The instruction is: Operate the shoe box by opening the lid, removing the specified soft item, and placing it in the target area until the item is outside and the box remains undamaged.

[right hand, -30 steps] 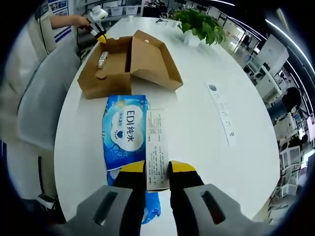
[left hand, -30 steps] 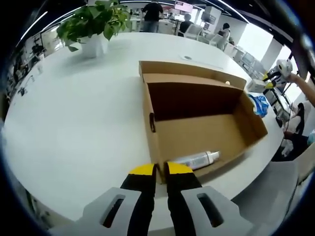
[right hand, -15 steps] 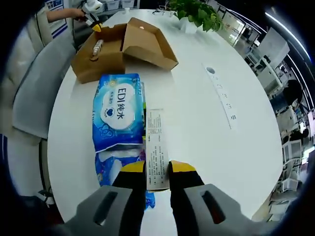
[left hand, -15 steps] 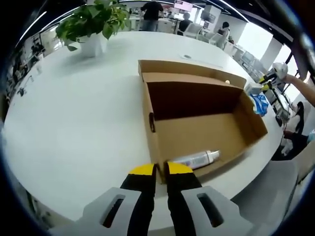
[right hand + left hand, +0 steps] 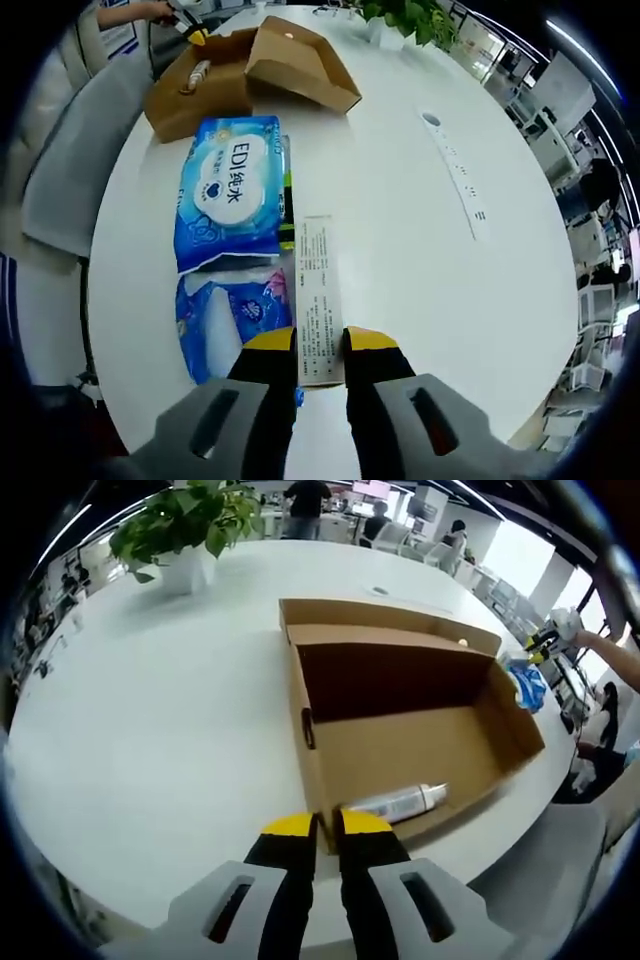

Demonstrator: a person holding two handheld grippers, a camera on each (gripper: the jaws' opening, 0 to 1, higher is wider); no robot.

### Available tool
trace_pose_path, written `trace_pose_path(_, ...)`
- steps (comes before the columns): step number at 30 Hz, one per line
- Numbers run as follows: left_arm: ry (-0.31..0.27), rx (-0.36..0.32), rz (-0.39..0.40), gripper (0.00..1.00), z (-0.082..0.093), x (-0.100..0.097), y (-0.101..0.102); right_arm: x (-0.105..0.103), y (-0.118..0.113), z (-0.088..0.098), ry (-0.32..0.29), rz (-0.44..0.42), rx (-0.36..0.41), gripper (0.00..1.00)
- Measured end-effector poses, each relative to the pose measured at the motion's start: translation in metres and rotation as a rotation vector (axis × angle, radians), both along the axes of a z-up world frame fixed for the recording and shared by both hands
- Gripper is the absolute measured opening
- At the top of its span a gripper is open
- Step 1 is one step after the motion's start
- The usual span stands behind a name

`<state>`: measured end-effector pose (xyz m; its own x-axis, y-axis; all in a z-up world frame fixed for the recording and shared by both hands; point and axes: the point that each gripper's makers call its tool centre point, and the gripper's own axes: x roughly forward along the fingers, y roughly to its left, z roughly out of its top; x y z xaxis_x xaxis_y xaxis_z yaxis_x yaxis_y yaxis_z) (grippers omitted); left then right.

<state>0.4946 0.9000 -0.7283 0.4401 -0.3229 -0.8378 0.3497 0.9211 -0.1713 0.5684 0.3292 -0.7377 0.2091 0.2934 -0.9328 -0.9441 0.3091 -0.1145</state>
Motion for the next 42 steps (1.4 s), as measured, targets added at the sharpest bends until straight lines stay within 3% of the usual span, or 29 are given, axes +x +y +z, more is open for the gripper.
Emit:
trace_pose_path(7, 0.008, 0.006, -0.009, 0.05, -0.001, 0.000, 0.000, -0.002, -0.011, -0.007, 0.009, 0.056, -0.079, 0.15)
trace_pose_path(16, 0.007, 0.010, -0.016, 0.05, -0.001, 0.000, 0.000, -0.002, -0.020, -0.015, 0.025, 0.080, -0.124, 0.15)
trace_pose_path(32, 0.007, 0.015, -0.024, 0.06, -0.001, 0.000, -0.001, -0.003, -0.023, -0.014, 0.037, 0.080, -0.138, 0.16)
trace_pose_path(42, -0.003, 0.016, -0.034, 0.06, -0.001, 0.001, -0.001, 0.003, -0.026, -0.015, 0.004, 0.097, -0.184, 0.17)
